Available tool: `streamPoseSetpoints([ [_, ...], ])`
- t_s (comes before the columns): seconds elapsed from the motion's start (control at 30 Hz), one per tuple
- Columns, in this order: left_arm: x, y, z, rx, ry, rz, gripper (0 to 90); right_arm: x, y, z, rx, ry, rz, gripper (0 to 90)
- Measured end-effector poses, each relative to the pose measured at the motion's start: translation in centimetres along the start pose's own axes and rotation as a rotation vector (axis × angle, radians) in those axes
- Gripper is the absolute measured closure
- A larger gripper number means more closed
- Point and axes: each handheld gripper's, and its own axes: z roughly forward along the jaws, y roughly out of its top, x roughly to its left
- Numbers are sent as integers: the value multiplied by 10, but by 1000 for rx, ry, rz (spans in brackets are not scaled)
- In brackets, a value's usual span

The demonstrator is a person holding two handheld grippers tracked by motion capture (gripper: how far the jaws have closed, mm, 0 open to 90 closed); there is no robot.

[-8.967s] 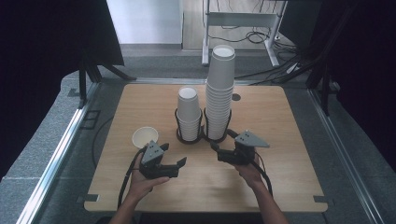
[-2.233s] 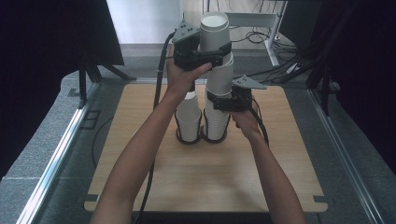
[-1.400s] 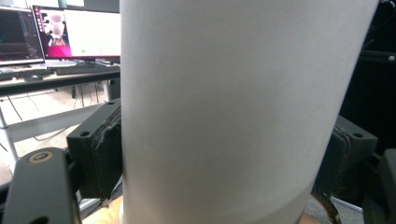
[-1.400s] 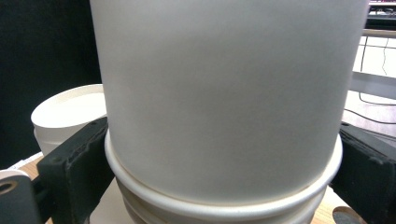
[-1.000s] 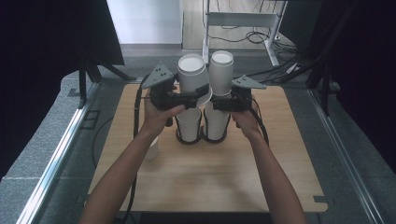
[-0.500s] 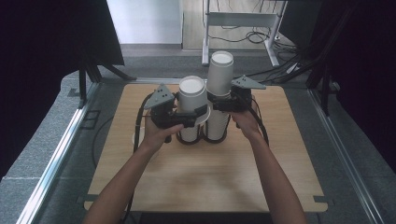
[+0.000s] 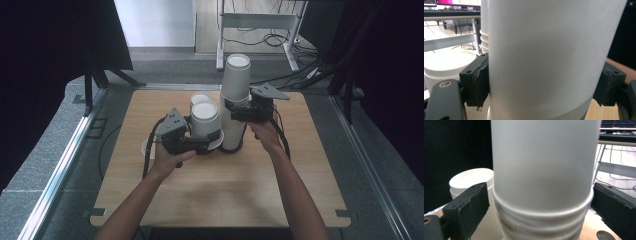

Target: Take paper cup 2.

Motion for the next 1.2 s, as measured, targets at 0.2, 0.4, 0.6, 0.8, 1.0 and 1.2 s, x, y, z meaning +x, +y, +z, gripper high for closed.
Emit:
streamPoseSetpoints([
  [0.2,-7,-17,-3,19,4,-2,165,0,-6,-13,-6,-26,9,21],
  [0.4,-13,-31,-7,27,13,4,165,3,-18,-28,-11,-18,9,29],
  [0.6,-19,-40,-10,36,31,35,165,6,-29,-37,-19,-11,13,41],
  [0.8,-25,-49,-16,36,25,23,165,9,-41,-48,-30,7,14,61],
  [1.0,-30,-62,-19,49,30,7,165,15,-61,-64,-39,52,18,110],
  [1.2,-30,-74,-17,66,46,-4,165,22,-80,-77,-43,72,19,130],
])
